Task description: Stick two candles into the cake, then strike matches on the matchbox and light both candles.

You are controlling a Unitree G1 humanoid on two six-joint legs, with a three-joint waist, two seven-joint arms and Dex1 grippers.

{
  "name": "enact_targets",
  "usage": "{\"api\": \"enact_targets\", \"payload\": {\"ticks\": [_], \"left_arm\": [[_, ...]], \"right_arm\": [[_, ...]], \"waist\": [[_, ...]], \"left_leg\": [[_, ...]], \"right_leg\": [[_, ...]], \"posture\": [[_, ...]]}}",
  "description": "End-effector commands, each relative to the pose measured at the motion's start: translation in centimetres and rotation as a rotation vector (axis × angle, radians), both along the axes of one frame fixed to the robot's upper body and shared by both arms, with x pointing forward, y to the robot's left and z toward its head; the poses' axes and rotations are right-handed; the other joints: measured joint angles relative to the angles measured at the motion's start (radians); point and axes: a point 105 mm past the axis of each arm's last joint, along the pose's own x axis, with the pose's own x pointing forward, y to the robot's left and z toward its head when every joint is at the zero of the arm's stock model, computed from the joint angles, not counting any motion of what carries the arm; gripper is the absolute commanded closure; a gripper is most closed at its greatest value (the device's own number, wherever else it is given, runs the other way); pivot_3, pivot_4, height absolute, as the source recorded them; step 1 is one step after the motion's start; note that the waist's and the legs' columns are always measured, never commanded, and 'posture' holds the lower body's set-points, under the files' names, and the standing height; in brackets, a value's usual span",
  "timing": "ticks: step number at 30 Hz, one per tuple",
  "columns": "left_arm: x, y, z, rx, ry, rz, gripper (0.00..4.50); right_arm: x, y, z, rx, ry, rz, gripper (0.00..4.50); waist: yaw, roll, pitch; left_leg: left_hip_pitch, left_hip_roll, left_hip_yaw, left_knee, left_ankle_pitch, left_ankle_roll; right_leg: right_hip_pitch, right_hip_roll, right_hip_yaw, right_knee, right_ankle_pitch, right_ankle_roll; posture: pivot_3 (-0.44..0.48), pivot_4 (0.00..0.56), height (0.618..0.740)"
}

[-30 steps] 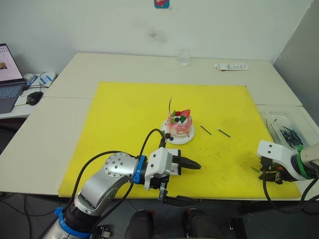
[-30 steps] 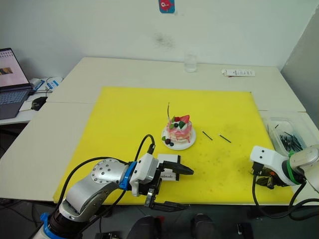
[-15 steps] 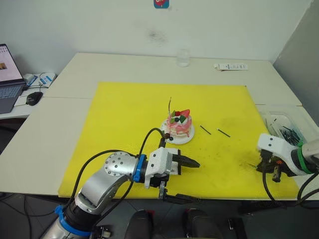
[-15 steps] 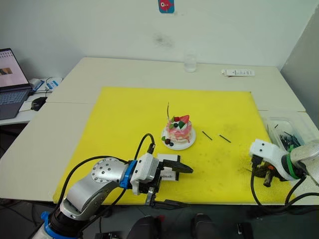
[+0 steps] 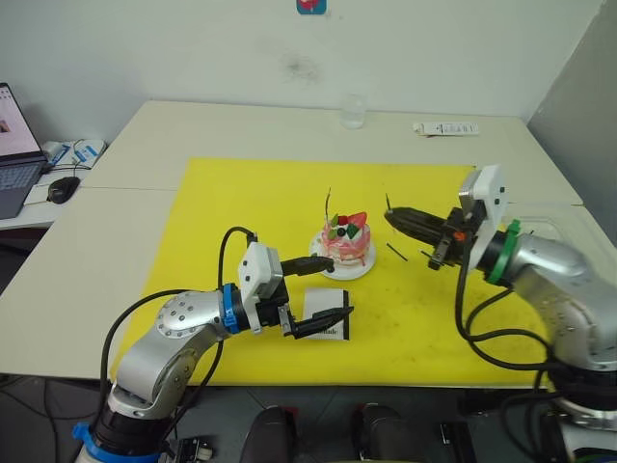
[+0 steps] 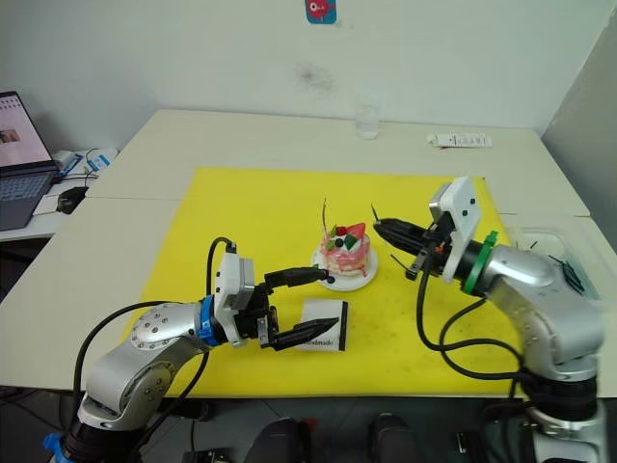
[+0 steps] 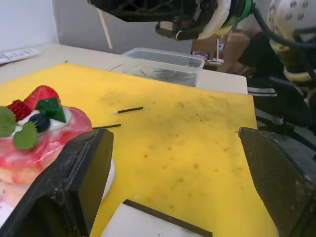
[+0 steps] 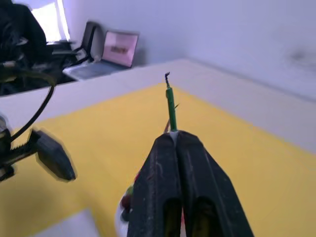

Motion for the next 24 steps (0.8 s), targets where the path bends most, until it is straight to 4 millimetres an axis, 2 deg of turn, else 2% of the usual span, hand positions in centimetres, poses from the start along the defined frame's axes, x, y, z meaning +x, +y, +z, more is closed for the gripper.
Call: {"api": "enact_targets", "payload": {"ticks": [1,9,24], "left_arm": [[0.5,0.5,1.7,-0.042,-0.025,0.036,0.00],[1.1,1.0,2.0,-0.044,-0.025,0.059,0.00],[0.8,1.0,2.0,-0.019,-0.022,0.045,0.00]], "right_arm": [[0.7,0.8,-0.6,-0.005,-0.127,-0.037,4.48],[2.2,2.3,-2.9,0.069,-0.140,-0.043,4.48],[3.0,2.1,-4.9,0.152,-0.063,-0.080,4.48]], "waist": [[0.000,0.000,0.000],[-0.006,0.000,0.000],[-0.007,0.000,0.000]], "left_leg": [[0.000,0.000,0.000,0.000,0.000,0.000],[0.001,0.001,0.000,0.000,0.000,0.000],[0.001,0.001,0.000,0.000,0.000,0.000]], "right_leg": [[0.000,0.000,0.000,0.000,0.000,0.000],[0.000,0.001,0.000,0.001,0.000,-0.001],[0.000,0.001,0.000,0.002,0.000,-0.001]], "posture": [[0.000,0.150,0.727],[0.000,0.150,0.727],[0.000,0.150,0.727]]}}
